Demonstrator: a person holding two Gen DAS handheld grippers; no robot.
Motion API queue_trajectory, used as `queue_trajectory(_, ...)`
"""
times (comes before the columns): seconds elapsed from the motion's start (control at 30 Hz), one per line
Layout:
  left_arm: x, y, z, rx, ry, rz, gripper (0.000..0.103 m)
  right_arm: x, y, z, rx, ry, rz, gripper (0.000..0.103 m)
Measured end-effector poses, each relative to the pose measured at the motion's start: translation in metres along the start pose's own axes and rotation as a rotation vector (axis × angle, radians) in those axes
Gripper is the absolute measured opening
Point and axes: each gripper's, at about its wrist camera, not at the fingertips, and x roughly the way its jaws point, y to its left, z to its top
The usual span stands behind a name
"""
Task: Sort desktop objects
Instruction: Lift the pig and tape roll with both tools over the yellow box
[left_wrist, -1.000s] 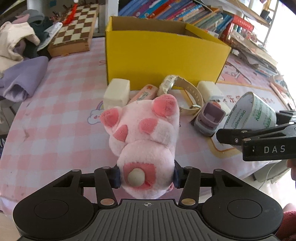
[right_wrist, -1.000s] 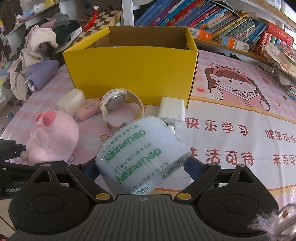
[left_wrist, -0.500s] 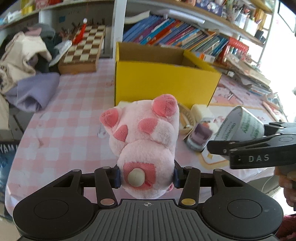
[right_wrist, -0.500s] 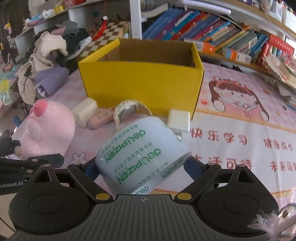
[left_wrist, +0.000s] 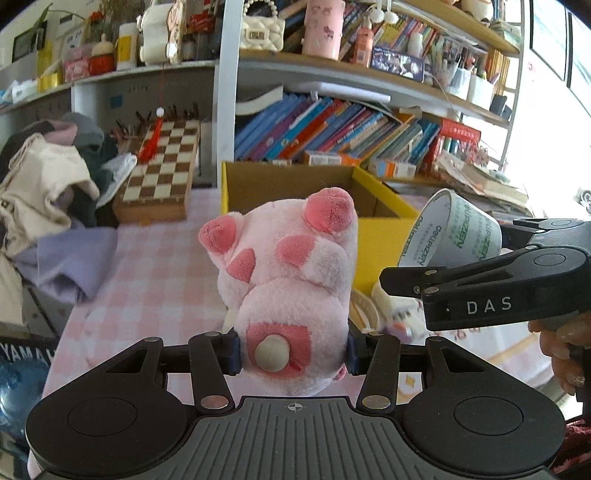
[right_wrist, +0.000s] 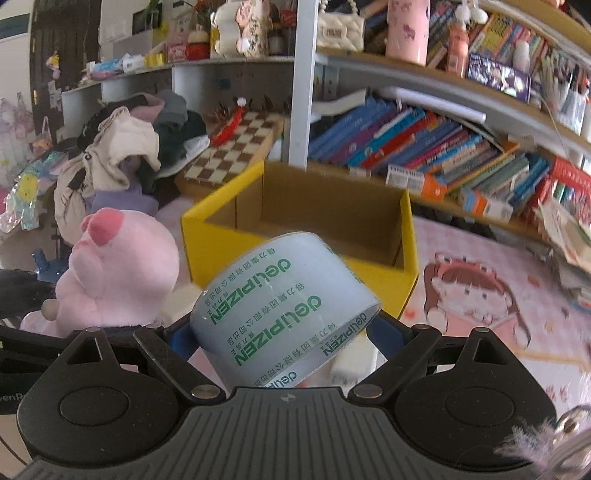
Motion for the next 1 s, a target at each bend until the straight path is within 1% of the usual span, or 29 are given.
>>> queue_trajectory(0.2, 0.012, -0.009, 0.02, 0.045, -0.031, -0.005, 0.047, 0.007, -0.022, 0.022, -0.001, -0.05, -0.008, 0.092)
queue_trajectory(0.4, 0.027, -0.008, 0.051, 0.054, -0.08, 0.026, 0.047, 0.022, -0.046, 0.047, -0.023, -0.101, 0.015, 0.092)
queue_trajectory(0.6, 0.054, -0.006, 0.086, 0.067, -0.094, 0.05, 0.048, 0.053, -0.067, 0.078, -0.103, -0.128, 0.057, 0.092)
queue_trajectory(0.7, 0.073, -0.007, 0.099, 0.083, -0.075, 0.051, 0.048, 0.075, -0.078, 0.093, -0.152, -0.124, 0.081, 0.092)
queue_trajectory(0.8, 0.096, -0.009, 0.111, 0.115, -0.044, 0.058, 0.048, 0.102, -0.085, 0.104, -0.225, -0.102, 0.105, 0.092)
queue_trajectory(0.9, 0.121, -0.009, 0.122, 0.153, -0.005, 0.073, 0.048, 0.13, -0.089, 0.111, -0.298, -0.058, 0.131, 0.092)
queue_trajectory(1.0, 0.144, -0.005, 0.129, 0.167, 0.044, 0.083, 0.048, 0.158, -0.095, 0.115, -0.352, -0.005, 0.166, 0.092)
